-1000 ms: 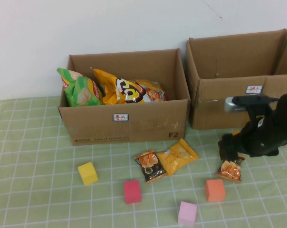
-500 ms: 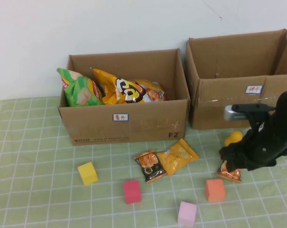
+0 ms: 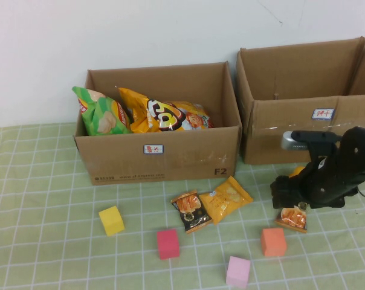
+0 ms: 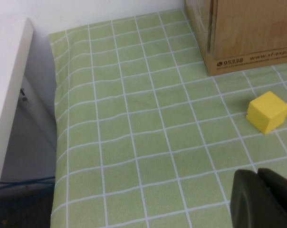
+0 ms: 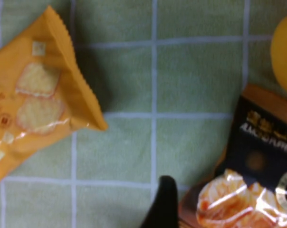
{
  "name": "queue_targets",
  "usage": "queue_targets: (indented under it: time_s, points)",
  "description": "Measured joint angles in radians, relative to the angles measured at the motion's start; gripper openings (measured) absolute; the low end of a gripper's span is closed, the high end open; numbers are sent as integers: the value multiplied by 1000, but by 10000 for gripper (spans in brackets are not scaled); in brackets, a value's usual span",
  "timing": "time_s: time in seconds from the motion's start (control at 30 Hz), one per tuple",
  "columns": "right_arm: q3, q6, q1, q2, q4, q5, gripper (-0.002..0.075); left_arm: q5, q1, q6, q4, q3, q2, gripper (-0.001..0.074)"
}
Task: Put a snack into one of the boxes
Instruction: Pick up the biscuit
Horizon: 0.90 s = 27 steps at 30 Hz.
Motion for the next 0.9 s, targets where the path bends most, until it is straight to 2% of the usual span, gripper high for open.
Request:
queue_targets:
  time_s: [0.3, 0.77, 0.9]
  points:
    - [-108, 29, 0, 111, -41, 43, 657, 0, 0, 0, 0, 0, 0, -2]
    - [-188, 32, 2, 147, -212, 231, 650, -12, 0, 0, 0, 0, 0, -2]
    - [-189, 32, 2, 147, -238, 255, 622, -12, 0, 0, 0, 0, 0, -2]
